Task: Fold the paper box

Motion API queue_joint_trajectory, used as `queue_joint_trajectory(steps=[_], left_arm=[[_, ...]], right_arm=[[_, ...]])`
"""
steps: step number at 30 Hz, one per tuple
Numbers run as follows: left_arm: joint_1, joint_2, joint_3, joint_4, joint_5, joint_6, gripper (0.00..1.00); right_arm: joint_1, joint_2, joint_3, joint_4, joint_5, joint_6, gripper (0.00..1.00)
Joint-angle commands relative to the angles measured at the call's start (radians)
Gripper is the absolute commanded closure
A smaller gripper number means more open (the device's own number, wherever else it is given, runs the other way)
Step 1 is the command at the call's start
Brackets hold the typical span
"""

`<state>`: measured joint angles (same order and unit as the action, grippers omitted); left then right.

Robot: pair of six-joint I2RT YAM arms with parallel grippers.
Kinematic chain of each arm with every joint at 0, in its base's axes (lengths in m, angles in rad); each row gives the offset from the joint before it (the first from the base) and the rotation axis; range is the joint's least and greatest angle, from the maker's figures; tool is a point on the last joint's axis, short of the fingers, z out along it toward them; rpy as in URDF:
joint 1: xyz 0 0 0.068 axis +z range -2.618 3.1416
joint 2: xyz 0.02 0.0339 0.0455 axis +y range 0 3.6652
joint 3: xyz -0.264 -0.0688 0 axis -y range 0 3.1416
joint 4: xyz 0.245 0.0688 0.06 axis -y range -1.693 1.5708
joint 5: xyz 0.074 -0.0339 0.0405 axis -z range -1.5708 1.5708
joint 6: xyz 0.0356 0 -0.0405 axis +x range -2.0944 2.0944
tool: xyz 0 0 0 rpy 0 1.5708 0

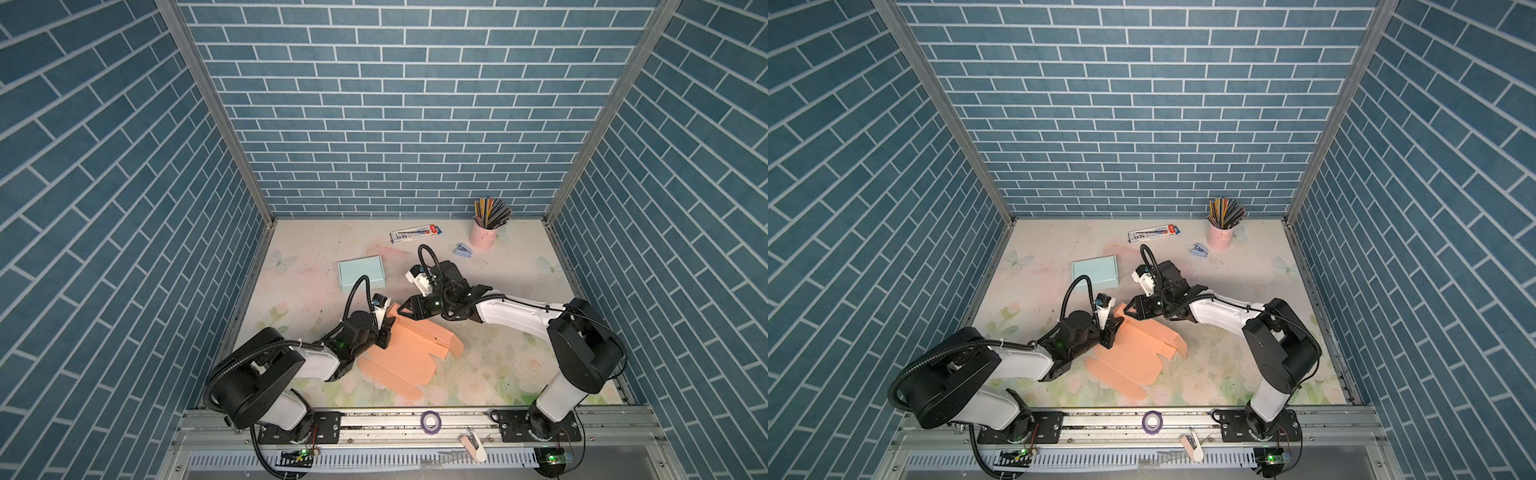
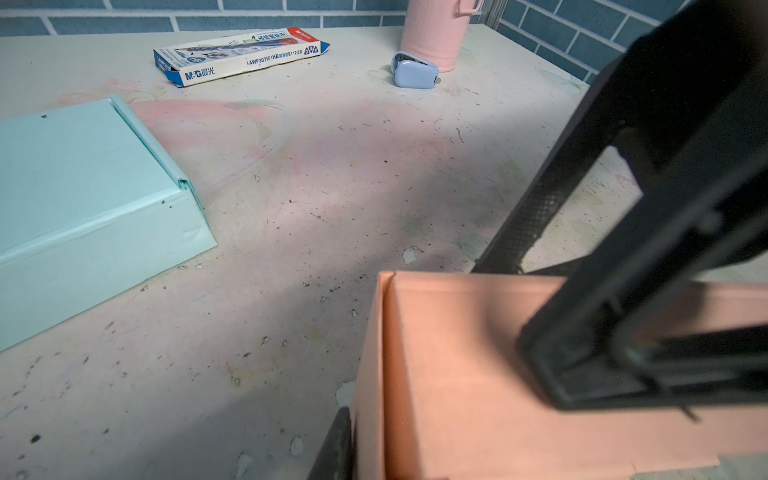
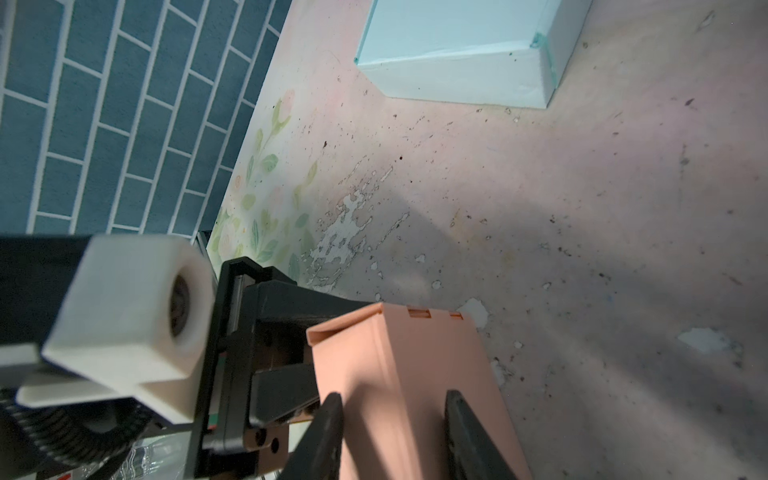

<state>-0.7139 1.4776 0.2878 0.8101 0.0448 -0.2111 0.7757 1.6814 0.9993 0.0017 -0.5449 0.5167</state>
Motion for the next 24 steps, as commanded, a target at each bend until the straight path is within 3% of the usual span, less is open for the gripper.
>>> queue_joint_trajectory(steps=[1,8,17,24], left_arm=[[-0.006,-0.002,0.011,0.034,-0.020,-0.001,0.74],[-0.006,0.004,0.021,0.041,-0.022,0.005,0.73],[-0.018,0.024,0.008,0.085,-0.056,-0.010,0.90],[-0.031,0.054,0.012,0.113,-0.094,-0.017,0.89]], right_arm=[[0.000,0.031,0.000,-0.021,-0.018,0.021,0.61],[0.001,0.036,0.001,-0.011,-0.023,0.040,0.62],[0.004,0.013,-0.017,0.033,-0.044,0.100,0.63],[0.022,0.010,-0.041,0.090,-0.046,0.158,0.63]])
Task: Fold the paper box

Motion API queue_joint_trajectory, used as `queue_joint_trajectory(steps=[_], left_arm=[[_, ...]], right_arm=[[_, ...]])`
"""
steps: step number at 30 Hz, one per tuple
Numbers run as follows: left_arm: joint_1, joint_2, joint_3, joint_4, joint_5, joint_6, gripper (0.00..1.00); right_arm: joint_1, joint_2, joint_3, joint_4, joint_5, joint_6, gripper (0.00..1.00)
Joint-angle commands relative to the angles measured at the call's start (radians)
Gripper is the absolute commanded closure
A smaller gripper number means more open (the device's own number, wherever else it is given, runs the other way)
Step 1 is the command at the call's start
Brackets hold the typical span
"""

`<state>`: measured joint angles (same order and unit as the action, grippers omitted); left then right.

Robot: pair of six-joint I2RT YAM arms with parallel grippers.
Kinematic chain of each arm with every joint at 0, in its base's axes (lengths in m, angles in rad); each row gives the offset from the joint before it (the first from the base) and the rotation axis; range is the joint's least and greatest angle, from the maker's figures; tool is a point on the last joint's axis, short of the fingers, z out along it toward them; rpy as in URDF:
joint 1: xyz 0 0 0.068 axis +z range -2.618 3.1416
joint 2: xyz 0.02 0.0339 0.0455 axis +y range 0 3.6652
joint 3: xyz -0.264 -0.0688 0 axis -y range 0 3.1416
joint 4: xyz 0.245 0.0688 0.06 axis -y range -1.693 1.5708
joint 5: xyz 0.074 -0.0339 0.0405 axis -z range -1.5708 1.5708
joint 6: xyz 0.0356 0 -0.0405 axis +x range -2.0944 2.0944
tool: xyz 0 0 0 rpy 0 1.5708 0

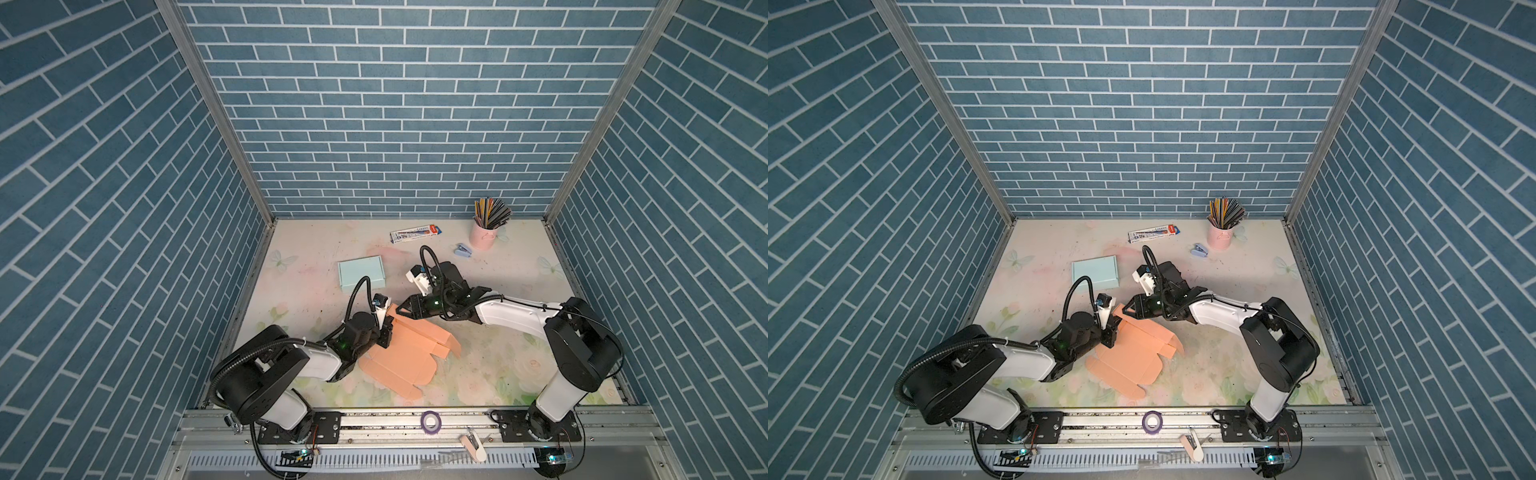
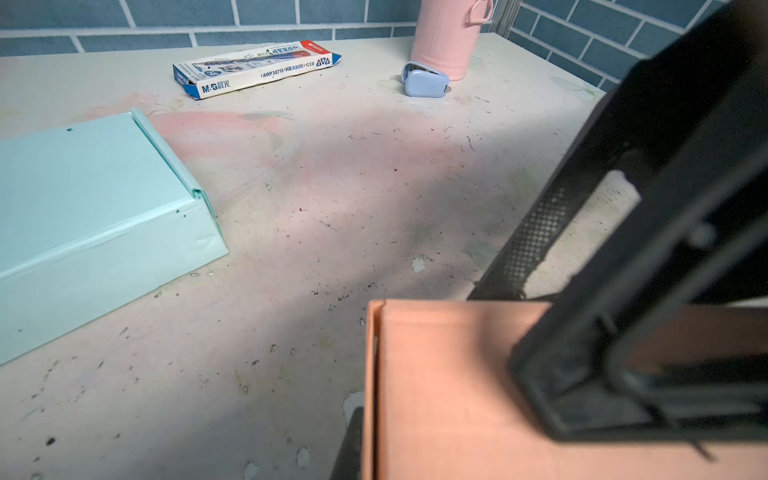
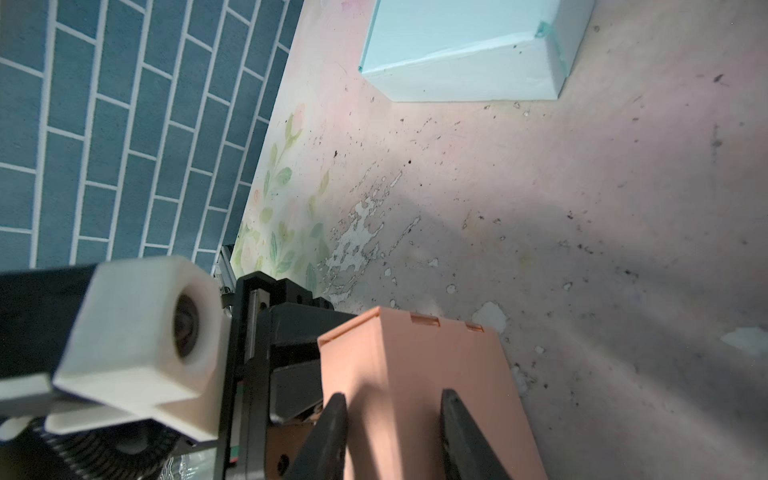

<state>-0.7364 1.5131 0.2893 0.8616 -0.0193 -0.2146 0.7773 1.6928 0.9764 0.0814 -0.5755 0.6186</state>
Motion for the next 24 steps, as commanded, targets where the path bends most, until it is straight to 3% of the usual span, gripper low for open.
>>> queue_joint_trajectory(steps=[1,24], left_arm=[[-0.009,0.026,0.011,0.069,-0.032,-0.016,0.87],[-0.012,0.147,-0.039,0.181,-0.059,-0.026,0.82]], right_arm=[[0.023,0.004,-0.019,0.014,-0.013,0.059,0.63],[0.035,-0.009,-0.042,-0.002,0.050,0.055,0.65]])
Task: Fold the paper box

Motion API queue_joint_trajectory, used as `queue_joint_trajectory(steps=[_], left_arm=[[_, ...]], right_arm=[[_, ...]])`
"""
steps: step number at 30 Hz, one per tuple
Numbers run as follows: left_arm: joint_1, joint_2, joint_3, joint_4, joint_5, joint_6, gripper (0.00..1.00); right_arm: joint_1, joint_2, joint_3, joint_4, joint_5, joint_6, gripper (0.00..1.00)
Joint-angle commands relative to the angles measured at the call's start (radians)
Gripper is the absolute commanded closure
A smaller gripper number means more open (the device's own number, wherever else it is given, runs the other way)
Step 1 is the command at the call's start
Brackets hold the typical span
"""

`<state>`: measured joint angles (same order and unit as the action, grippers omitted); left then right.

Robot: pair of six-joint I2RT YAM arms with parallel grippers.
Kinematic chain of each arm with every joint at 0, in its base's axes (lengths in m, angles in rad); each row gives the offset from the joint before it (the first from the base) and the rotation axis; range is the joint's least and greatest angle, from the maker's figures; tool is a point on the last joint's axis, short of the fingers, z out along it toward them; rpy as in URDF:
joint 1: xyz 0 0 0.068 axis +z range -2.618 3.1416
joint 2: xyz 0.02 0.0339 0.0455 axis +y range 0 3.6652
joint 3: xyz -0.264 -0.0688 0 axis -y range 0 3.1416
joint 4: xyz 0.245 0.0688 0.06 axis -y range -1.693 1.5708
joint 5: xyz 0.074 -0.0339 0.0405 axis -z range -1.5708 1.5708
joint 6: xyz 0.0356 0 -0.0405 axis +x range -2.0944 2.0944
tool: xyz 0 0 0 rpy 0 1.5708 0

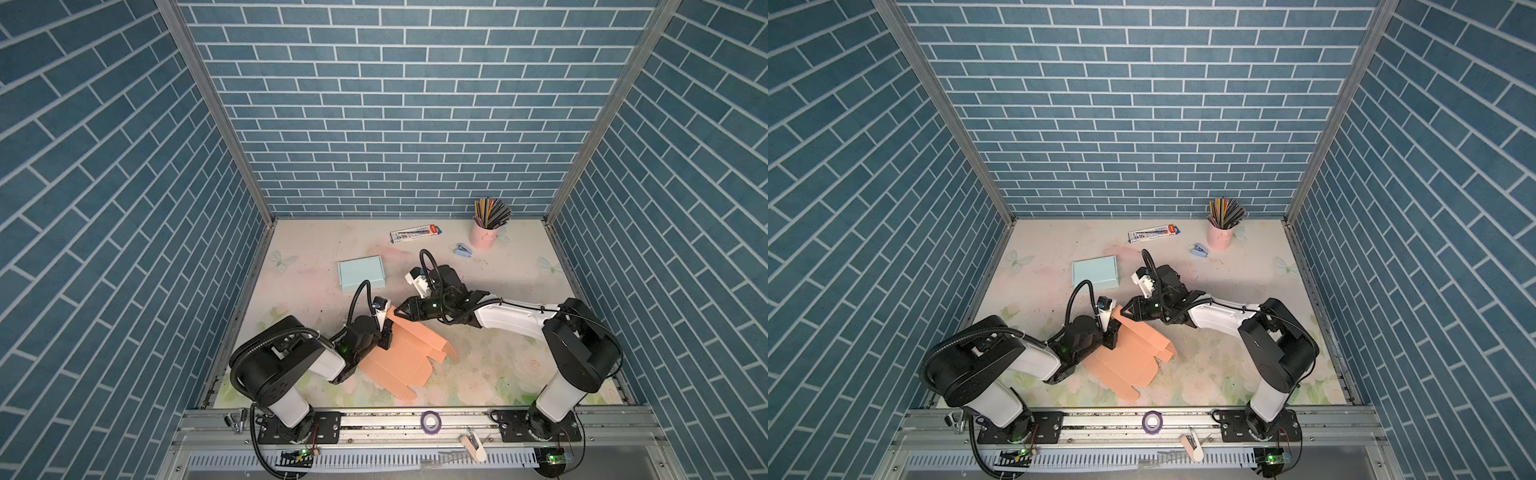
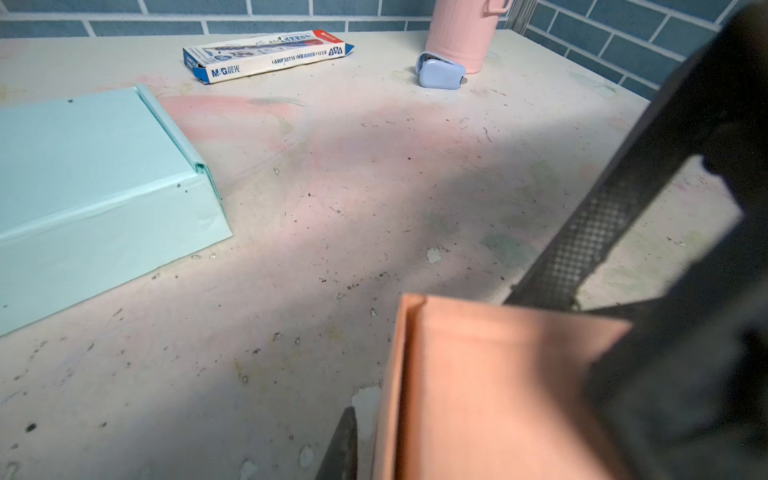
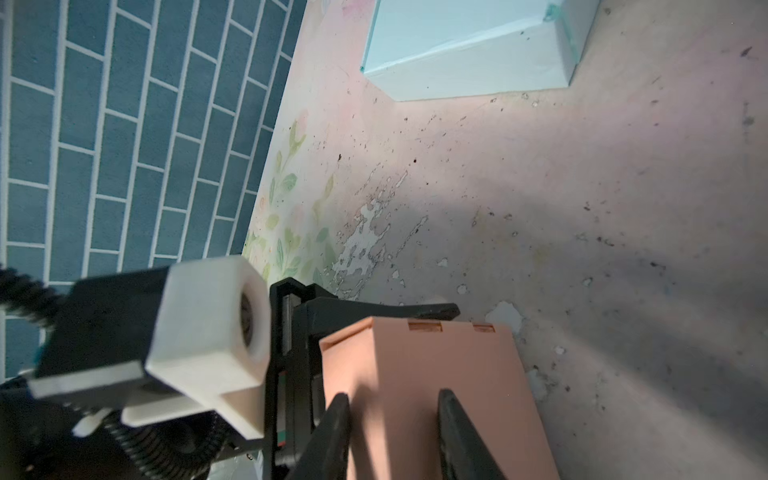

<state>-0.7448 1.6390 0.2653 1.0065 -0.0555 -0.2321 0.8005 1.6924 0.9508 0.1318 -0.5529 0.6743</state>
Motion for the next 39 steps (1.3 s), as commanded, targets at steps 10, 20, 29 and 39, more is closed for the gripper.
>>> queue_joint_trajectory(steps=[10,20,29,39], left_arm=[[-0.006,0.054,-0.014,0.067,-0.028,-0.011,0.89],[-0.007,0.057,-0.017,0.064,-0.037,-0.019,0.83],[-0.007,0.049,-0.023,0.071,-0.037,-0.040,0.91],[-0.004,-0.241,0.041,-0.341,-0.148,-0.151,0.92]], right_arm=[[0.012,-0.018,-0.023,-0.047,0.039,0.004,0.66],[0.012,-0.022,-0.028,-0.046,0.047,0.001,0.67],[0.011,-0.043,-0.031,-0.049,0.049,-0.010,0.67],[0.010,-0.429,0.036,-0.294,0.240,-0.274,0.69]])
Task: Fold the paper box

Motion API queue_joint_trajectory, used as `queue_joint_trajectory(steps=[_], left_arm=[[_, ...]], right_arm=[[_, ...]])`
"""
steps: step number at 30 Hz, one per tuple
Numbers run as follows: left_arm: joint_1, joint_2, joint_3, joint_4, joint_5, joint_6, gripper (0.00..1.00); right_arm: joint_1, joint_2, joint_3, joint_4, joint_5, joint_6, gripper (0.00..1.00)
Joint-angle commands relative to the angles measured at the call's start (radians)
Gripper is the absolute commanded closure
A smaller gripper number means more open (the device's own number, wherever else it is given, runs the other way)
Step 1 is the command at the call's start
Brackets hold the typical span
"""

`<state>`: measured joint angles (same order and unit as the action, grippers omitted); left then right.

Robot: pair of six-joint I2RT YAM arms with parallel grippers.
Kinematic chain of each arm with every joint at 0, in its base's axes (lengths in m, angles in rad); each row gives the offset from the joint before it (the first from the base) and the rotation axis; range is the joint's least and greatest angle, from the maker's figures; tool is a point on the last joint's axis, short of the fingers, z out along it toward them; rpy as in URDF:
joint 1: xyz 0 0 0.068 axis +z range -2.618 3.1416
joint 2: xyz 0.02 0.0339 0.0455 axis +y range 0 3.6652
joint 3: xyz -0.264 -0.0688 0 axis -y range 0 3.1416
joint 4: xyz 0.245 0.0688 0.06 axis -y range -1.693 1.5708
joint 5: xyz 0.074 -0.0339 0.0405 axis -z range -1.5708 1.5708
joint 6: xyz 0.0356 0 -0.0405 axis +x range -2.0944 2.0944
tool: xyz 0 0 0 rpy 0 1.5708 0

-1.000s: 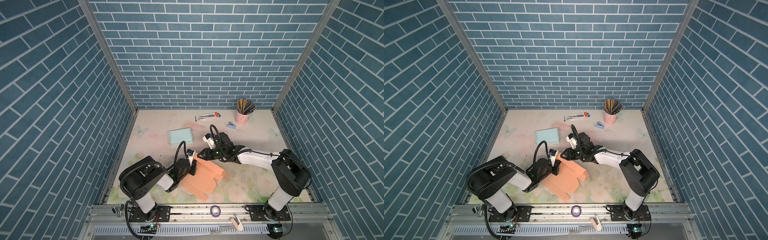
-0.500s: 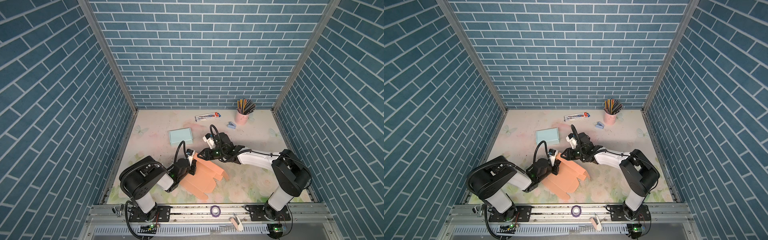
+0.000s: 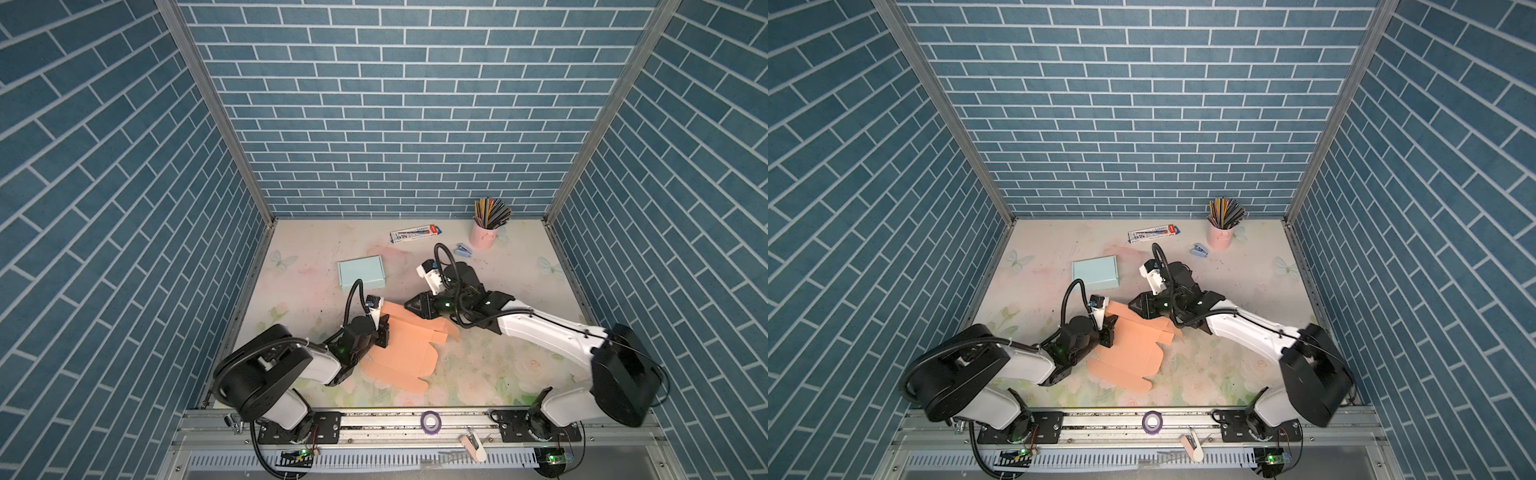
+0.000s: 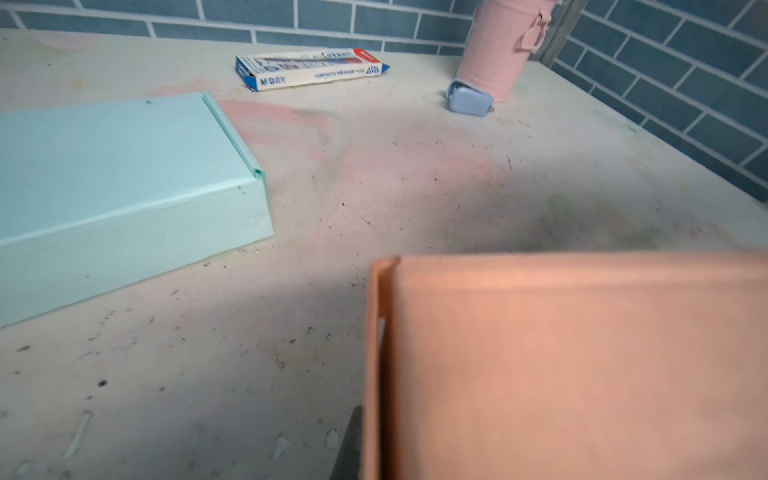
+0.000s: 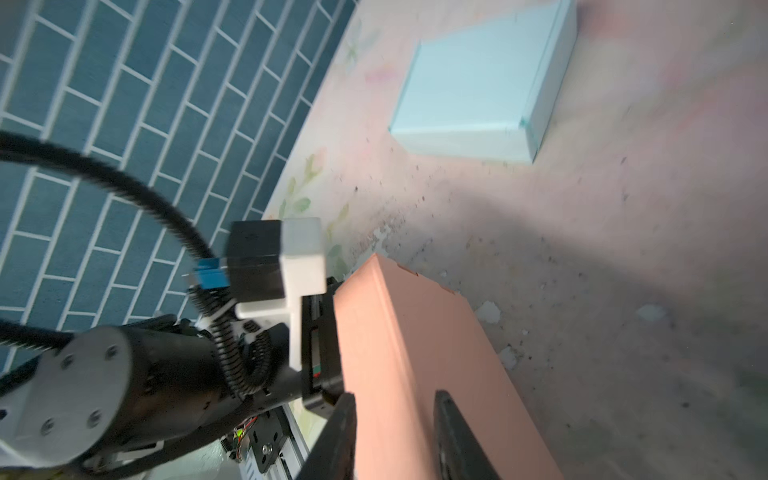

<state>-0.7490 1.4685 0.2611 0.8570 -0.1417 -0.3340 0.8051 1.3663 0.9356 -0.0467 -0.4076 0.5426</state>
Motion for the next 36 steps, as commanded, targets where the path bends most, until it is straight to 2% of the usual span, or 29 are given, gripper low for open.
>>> queue_joint_trajectory(steps=[1,5,8,16,23,32,36], left_arm=[[0.002,-0.095,0.059,-0.245,-0.070,-0.053,0.92],[0.034,-0.181,0.125,-0.434,-0.086,-0.103,0.92],[0.072,-0.225,0.142,-0.488,-0.060,-0.148,0.92],[0.087,-0.293,0.190,-0.616,-0.048,-0.171,0.93],[0.088,-0.294,0.200,-0.630,-0.053,-0.170,0.93],[0.087,-0.288,0.201,-0.628,-0.049,-0.171,0.93],[0.088,-0.289,0.190,-0.590,-0.025,-0.167,0.93]], right_arm=[[0.006,-0.145,0.061,-0.141,0.110,-0.174,0.72],[0.007,-0.259,0.093,-0.222,0.142,-0.254,0.92],[0.006,-0.283,0.113,-0.282,0.176,-0.277,1.00],[0.008,-0.242,0.096,-0.346,0.218,-0.279,1.00],[0.023,-0.151,0.109,-0.317,0.209,-0.274,1.00],[0.059,-0.038,0.140,-0.301,0.258,-0.300,1.00],[0.076,-0.009,0.141,-0.235,0.237,-0.289,1.00]])
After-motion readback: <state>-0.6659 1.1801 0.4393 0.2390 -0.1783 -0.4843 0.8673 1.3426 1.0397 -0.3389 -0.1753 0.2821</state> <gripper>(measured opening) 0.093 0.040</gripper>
